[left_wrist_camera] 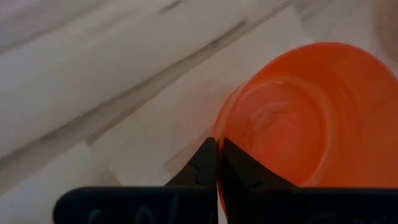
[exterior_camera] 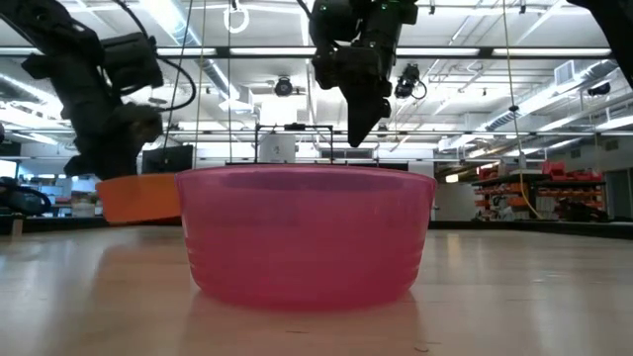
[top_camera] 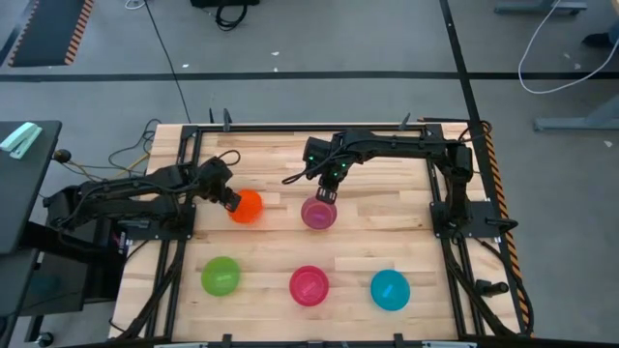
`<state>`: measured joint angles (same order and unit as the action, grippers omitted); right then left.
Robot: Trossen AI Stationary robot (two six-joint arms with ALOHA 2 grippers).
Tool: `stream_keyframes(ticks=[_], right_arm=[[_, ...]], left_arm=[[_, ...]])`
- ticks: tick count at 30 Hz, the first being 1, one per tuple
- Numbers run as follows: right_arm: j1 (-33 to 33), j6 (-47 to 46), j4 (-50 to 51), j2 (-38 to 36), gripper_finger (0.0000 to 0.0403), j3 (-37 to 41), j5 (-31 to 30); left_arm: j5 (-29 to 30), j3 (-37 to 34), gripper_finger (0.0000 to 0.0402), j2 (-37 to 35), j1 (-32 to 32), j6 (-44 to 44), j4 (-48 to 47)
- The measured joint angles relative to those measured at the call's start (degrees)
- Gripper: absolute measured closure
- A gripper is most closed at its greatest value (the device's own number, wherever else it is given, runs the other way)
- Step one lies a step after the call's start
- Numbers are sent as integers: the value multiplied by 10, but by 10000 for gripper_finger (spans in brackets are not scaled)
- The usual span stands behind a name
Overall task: Nest bowls inside each other
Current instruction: Stack the orange bowl onto the violet bowl
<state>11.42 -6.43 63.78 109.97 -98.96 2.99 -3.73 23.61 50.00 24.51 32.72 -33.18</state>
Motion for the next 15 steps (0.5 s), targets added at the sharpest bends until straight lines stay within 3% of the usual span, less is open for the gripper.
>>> stream_keyframes(ticks=[9, 15], right_arm=[[-1, -9, 22, 0, 328, 0, 0], [-19, -10, 51, 0, 328, 5, -19]], left_arm=[[-1, 98, 394, 12, 0, -38, 0], [0, 193, 394, 74, -25, -63, -17]])
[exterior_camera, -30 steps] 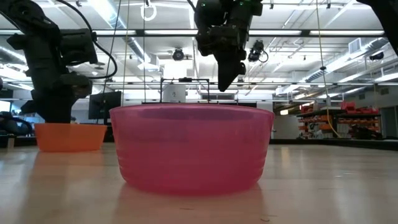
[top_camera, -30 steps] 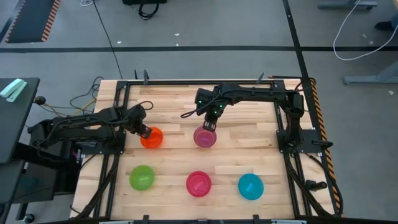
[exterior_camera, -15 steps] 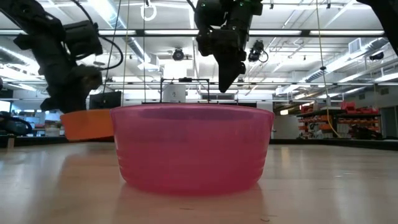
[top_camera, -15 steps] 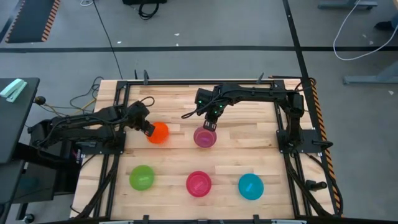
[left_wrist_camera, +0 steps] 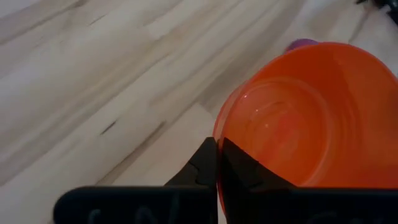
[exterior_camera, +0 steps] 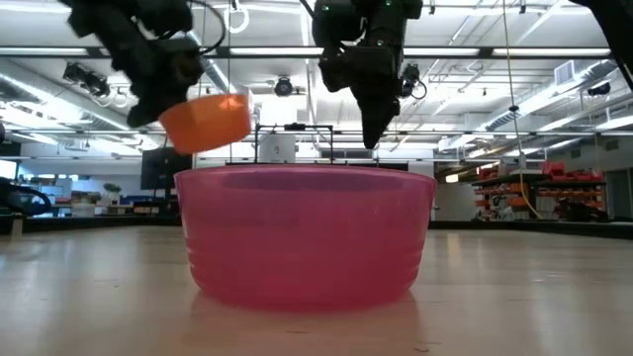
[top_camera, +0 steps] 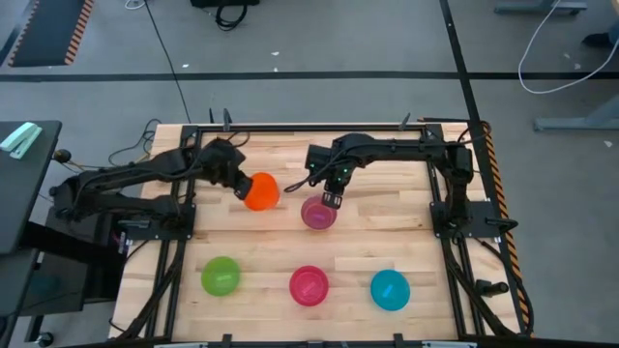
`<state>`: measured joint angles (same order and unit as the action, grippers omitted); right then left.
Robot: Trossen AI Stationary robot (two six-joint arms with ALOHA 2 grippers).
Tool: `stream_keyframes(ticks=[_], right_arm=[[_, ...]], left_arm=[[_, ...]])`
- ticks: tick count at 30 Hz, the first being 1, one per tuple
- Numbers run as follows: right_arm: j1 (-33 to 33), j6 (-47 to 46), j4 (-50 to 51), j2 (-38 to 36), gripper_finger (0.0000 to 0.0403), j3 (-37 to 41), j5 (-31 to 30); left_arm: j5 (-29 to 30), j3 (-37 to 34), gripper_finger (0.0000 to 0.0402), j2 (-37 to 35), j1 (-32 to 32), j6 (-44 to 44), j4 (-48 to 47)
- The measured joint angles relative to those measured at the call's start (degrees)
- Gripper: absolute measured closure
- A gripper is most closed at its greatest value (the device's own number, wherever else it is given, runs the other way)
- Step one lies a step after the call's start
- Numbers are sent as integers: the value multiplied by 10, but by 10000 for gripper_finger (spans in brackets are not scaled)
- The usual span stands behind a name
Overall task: Nest bowls inside each other
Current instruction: Stack the orange bowl onto the violet bowl
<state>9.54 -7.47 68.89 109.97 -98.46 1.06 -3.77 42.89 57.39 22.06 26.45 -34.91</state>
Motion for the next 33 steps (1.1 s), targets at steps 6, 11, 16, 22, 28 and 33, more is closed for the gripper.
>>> stream_keyframes(ticks=[6, 11, 16, 22, 28, 33], right_arm=[[-14, 4, 6, -17, 328, 45, -10], [-15, -13, -53, -101, 328, 145, -10], [-22, -56, -159, -235, 328, 268, -12], [-62, -129, -214, -368, 328, 393, -54], [-111, -205, -232, -430, 328, 488, -75], [-150, -240, -259, -432, 328, 522, -77]], left_arm=[[0, 94, 394, 107, -31, -27, -23], [-1, 158, 394, 202, -51, -50, -38], [0, 219, 394, 287, -63, -77, -39], [-17, 300, 394, 378, -66, -92, -41], [-27, 383, 394, 464, -73, -121, -65], [-30, 440, 393, 522, -82, -134, -88]])
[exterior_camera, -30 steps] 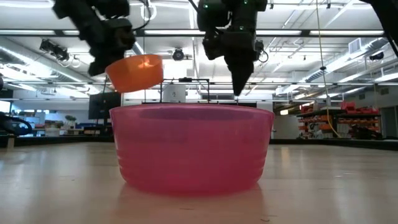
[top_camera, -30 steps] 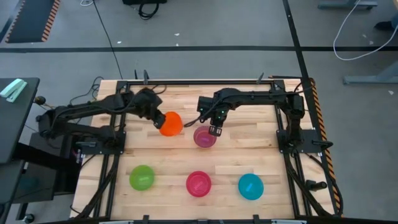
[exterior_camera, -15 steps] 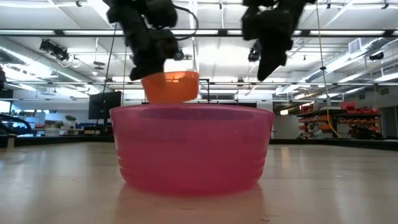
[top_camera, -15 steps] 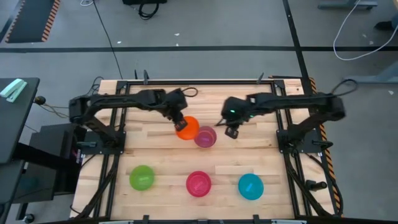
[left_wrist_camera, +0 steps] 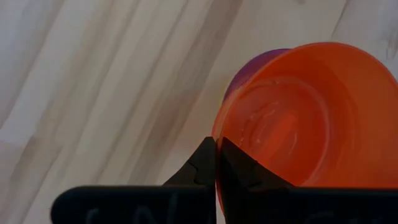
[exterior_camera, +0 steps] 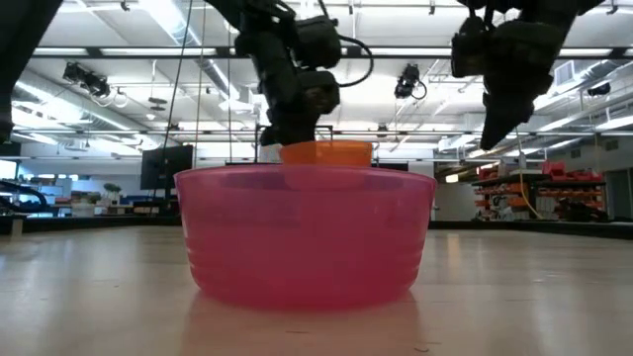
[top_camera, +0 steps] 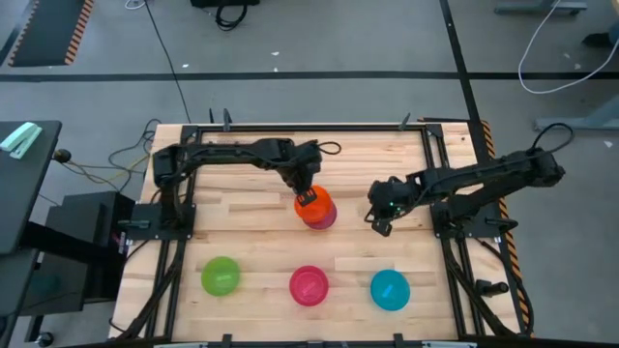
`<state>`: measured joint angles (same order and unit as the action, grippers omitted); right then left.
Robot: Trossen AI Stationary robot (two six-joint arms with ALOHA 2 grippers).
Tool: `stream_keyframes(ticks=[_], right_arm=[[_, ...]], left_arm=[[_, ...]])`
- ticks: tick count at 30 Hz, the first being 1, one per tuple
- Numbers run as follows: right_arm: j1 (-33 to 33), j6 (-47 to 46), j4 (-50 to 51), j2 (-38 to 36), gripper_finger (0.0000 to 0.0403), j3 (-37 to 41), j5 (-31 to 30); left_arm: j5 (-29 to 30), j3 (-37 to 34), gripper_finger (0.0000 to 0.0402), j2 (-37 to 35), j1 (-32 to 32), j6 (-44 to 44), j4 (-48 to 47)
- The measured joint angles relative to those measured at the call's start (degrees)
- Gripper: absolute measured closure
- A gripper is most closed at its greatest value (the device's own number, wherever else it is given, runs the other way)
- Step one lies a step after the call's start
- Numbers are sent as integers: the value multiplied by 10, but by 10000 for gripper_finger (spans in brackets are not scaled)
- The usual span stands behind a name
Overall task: Nest bowls inside each other
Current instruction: Stack the orange bowl onto the violet bowl, then stack the blue bowl onto the orange bowl
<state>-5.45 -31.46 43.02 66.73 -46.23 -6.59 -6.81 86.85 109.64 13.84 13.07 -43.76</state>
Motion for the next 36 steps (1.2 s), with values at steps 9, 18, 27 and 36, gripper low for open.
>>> stream_keyframes(ticks=[9, 18, 27, 36], right_arm=[[-58, -34, -17, 3, 328, 8, -19], [-71, -48, -17, 3, 328, 8, -23], [-71, -49, -16, 3, 328, 8, -23], [-81, -80, -14, 3, 328, 8, -9]], left_arm=[[-13, 34, 392, 65, -10, -9, -7], [-15, 34, 372, 72, -10, -9, 4], [-17, 34, 301, 67, -15, -9, 11], [-31, 33, 277, 16, -18, -8, -43]])
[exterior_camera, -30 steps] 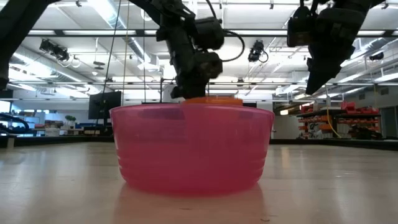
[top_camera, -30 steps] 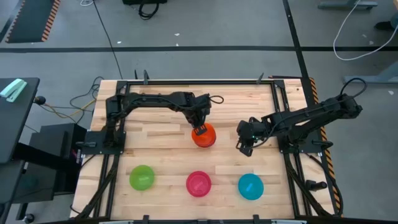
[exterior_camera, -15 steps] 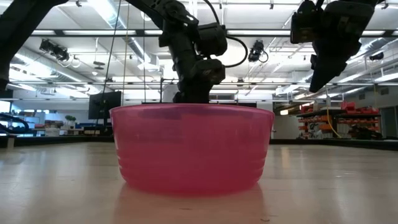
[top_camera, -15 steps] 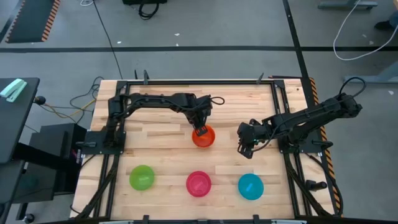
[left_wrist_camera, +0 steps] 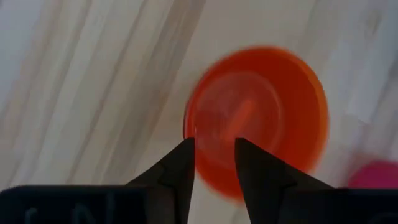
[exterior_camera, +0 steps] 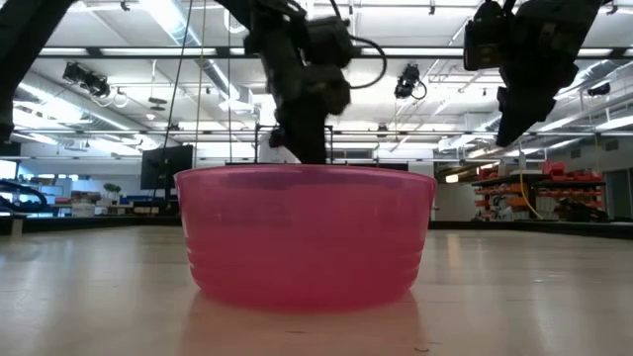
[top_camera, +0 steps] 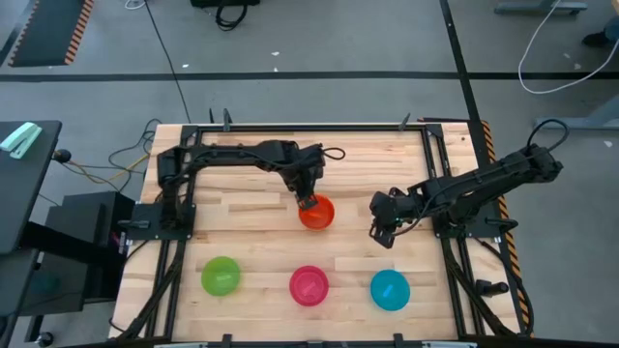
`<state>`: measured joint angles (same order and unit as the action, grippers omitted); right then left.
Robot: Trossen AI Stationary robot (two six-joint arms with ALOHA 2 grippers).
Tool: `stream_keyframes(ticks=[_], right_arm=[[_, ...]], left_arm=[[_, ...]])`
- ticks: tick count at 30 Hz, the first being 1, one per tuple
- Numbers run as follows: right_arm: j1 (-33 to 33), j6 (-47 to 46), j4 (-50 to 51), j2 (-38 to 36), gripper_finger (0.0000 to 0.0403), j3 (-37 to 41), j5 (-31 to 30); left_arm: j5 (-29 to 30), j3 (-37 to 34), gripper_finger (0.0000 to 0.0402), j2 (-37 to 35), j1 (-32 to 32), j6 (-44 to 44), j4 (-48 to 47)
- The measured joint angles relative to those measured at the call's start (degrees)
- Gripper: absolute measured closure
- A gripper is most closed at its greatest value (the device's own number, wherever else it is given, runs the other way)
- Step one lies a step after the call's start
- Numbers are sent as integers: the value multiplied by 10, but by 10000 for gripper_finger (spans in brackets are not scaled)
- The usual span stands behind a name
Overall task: Nest bowls inside each other
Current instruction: Stack the blue bowl onto the orange bowl
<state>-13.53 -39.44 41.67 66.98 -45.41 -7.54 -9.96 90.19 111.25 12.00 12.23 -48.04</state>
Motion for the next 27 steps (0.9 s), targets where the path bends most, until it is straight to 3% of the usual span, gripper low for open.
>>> stream_keyframes(ticks=[9, 20, 27], right_arm=[[-96, -132, 4, 0, 328, 0, 21], [-212, -290, 3, 21, 328, -1, -1], [-247, -328, 4, 69, 328, -1, 20]], left_arm=[[50, -1, 277, -58, -87, 23, -129], [142, -1, 283, -61, -258, 96, -132], [194, -1, 279, -60, -313, 174, -119]])
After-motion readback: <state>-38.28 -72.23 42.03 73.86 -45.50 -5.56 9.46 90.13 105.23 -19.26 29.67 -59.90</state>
